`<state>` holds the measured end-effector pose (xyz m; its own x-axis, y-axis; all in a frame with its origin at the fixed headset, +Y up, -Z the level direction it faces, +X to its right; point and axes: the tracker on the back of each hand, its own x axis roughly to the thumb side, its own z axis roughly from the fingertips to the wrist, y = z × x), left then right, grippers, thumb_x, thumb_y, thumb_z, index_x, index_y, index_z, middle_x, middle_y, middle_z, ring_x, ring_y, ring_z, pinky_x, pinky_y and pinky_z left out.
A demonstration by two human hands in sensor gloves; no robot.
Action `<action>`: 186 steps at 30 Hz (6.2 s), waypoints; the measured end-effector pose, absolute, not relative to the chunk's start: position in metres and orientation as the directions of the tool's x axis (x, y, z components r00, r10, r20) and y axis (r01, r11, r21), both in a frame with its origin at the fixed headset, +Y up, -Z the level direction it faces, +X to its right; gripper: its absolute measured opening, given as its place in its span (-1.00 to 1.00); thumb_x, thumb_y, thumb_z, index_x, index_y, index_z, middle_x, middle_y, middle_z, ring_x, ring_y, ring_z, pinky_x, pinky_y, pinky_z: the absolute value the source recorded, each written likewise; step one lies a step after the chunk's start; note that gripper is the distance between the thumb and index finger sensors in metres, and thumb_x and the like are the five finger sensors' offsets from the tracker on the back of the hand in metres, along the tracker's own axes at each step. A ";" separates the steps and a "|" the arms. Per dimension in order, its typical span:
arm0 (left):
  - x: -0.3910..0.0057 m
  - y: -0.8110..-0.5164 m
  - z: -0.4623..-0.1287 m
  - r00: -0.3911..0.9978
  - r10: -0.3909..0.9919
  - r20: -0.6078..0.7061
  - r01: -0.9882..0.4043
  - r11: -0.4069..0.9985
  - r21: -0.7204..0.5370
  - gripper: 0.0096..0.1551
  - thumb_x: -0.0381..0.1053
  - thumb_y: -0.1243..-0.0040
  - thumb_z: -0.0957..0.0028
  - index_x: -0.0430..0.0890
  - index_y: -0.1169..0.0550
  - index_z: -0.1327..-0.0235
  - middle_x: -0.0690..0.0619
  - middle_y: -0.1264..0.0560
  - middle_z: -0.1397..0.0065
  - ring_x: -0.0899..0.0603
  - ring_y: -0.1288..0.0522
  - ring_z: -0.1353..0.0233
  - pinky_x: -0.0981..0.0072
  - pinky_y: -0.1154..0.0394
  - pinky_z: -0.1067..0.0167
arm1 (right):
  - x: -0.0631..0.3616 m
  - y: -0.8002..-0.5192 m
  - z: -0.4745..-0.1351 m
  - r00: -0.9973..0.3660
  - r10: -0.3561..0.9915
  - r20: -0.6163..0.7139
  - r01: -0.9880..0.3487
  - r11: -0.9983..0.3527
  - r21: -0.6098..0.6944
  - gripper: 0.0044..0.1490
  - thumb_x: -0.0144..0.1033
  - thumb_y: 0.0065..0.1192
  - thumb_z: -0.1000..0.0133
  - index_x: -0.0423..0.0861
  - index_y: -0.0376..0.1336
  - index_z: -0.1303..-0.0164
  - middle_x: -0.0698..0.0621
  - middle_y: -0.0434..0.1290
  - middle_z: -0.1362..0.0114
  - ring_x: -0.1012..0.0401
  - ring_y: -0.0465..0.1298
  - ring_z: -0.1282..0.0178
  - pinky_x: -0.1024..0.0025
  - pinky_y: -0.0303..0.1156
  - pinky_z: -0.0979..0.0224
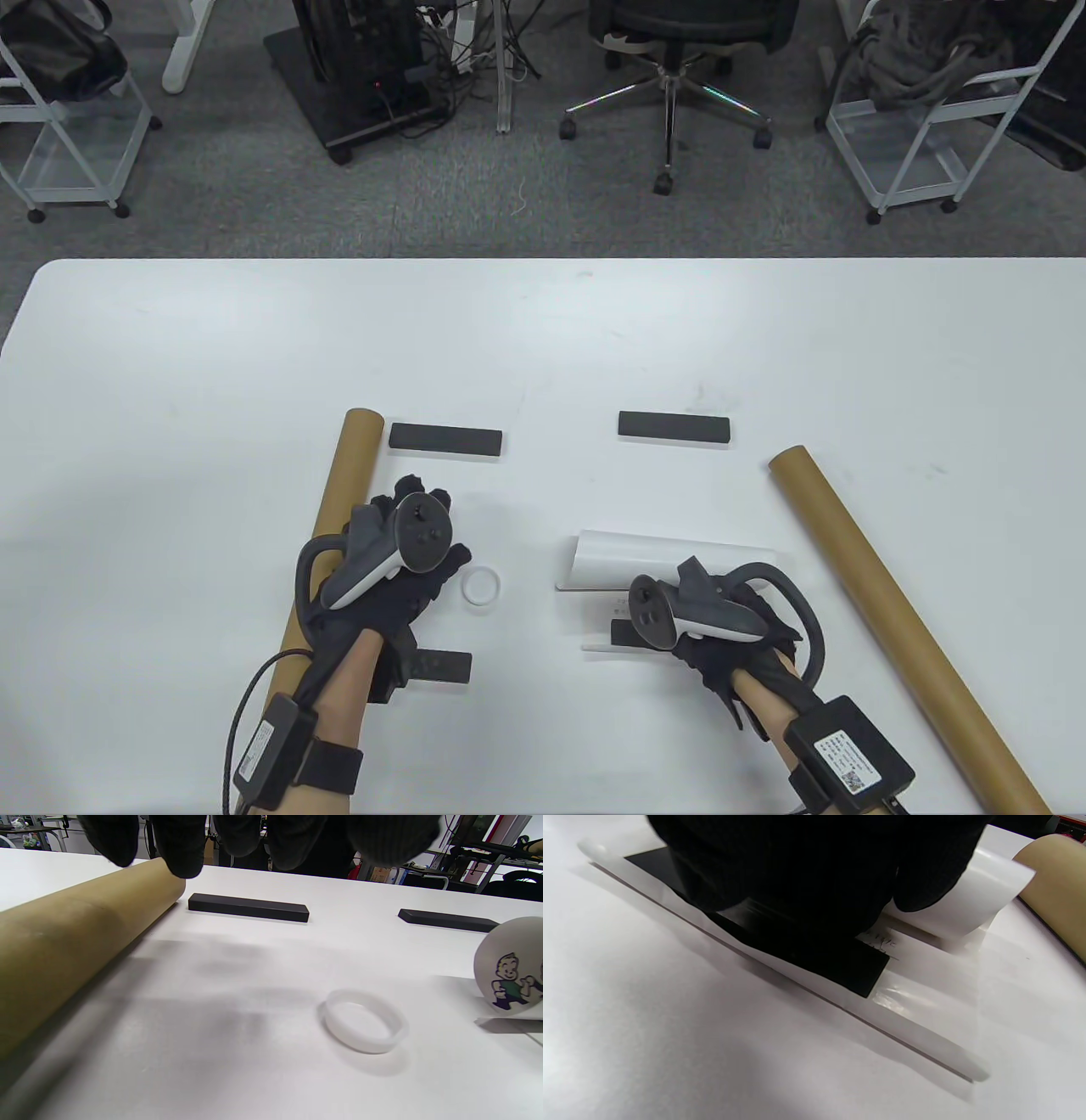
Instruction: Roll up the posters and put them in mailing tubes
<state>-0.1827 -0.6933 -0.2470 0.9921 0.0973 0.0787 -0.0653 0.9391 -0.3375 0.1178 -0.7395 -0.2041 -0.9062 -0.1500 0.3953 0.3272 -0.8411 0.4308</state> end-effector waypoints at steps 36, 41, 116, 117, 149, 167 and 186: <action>-0.185 -0.695 -0.248 0.991 0.113 0.075 -0.078 0.928 -0.365 -0.10 0.35 0.07 -0.20 0.09 -0.13 -0.82 -0.10 0.03 -0.92 -0.42 -0.13 -0.81 -0.40 -0.13 -0.63 | 0.110 -0.750 -0.194 -0.835 -0.271 0.479 0.421 -0.875 0.238 -0.13 -0.04 0.40 0.12 -0.07 0.18 -0.38 -0.07 0.43 -0.40 -0.01 0.56 -0.33 -0.18 0.40 -0.49; -0.186 -0.695 -0.249 0.991 0.111 0.075 -0.077 0.929 -0.362 -0.10 0.35 0.07 -0.20 0.09 -0.13 -0.82 -0.09 0.03 -0.92 -0.42 -0.14 -0.81 -0.40 -0.13 -0.64 | 0.109 -0.745 -0.196 -0.834 -0.272 0.479 0.424 -0.873 0.242 -0.14 -0.03 0.39 0.10 -0.07 0.18 -0.39 -0.07 0.43 -0.40 -0.01 0.56 -0.33 -0.18 0.40 -0.49; -0.185 -0.697 -0.249 0.992 0.105 0.073 -0.070 0.922 -0.381 -0.10 0.35 0.06 -0.20 0.09 -0.14 -0.81 -0.09 0.00 -0.92 -0.41 -0.15 -0.80 -0.38 -0.14 -0.64 | 0.155 -0.692 -0.216 -0.942 -0.114 0.316 0.198 -0.948 0.248 -0.13 -0.04 0.39 0.11 -0.05 0.19 -0.41 -0.08 0.40 -0.48 -0.08 0.49 -0.44 -0.25 0.33 -0.52; -0.185 -0.697 -0.249 0.992 0.107 0.073 -0.071 0.921 -0.382 -0.10 0.35 0.06 -0.20 0.09 -0.14 -0.81 -0.09 0.00 -0.92 -0.41 -0.15 -0.81 -0.38 -0.14 -0.64 | 0.156 -0.692 -0.218 -0.944 -0.117 0.310 0.193 -0.954 0.227 -0.13 -0.05 0.39 0.12 -0.05 0.19 -0.41 -0.08 0.40 -0.49 -0.09 0.49 -0.44 -0.25 0.32 -0.52; -0.186 -0.697 -0.249 0.992 0.112 0.063 -0.078 0.916 -0.392 -0.11 0.34 0.06 -0.20 0.08 -0.15 -0.81 -0.09 -0.04 -0.91 -0.41 -0.18 -0.80 -0.39 -0.15 -0.63 | 0.158 -0.739 -0.243 -0.947 -0.132 0.292 0.196 -0.960 0.202 -0.51 -0.11 0.40 0.11 0.12 0.36 -0.04 0.06 0.45 -0.40 0.01 0.53 -0.42 -0.20 0.36 -0.51; -0.124 -0.660 -0.239 0.933 0.239 0.269 -0.157 0.943 -0.292 -0.19 0.22 -0.16 -0.17 0.11 -0.28 -0.72 -0.01 -0.22 -0.86 -0.34 -0.29 -0.77 -0.32 -0.21 -0.64 | 0.157 -0.682 -0.226 -0.961 0.026 0.275 -0.020 -1.000 0.024 -0.51 -0.14 0.37 0.04 0.00 0.37 -0.09 -0.07 0.43 -0.46 -0.14 0.47 -0.47 -0.29 0.34 -0.49; -0.051 -0.653 -0.235 0.888 0.081 0.452 -0.047 0.995 -0.086 -0.28 0.19 -0.32 -0.04 0.34 -0.39 -0.53 0.16 -0.55 -0.55 -0.10 -0.60 -0.49 -0.25 -0.35 -0.61 | 0.137 -0.640 -0.218 -0.910 0.121 0.397 -0.142 -0.990 -0.022 -0.52 -0.14 0.37 0.04 0.02 0.38 -0.08 -0.03 0.46 -0.43 -0.08 0.52 -0.42 -0.26 0.36 -0.48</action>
<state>-0.0512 -0.6528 -0.2351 0.8883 0.0807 0.4522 -0.0466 0.9952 -0.0861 0.1368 -0.6400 -0.2177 -0.9097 0.1214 0.3970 -0.1418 -0.9896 -0.0223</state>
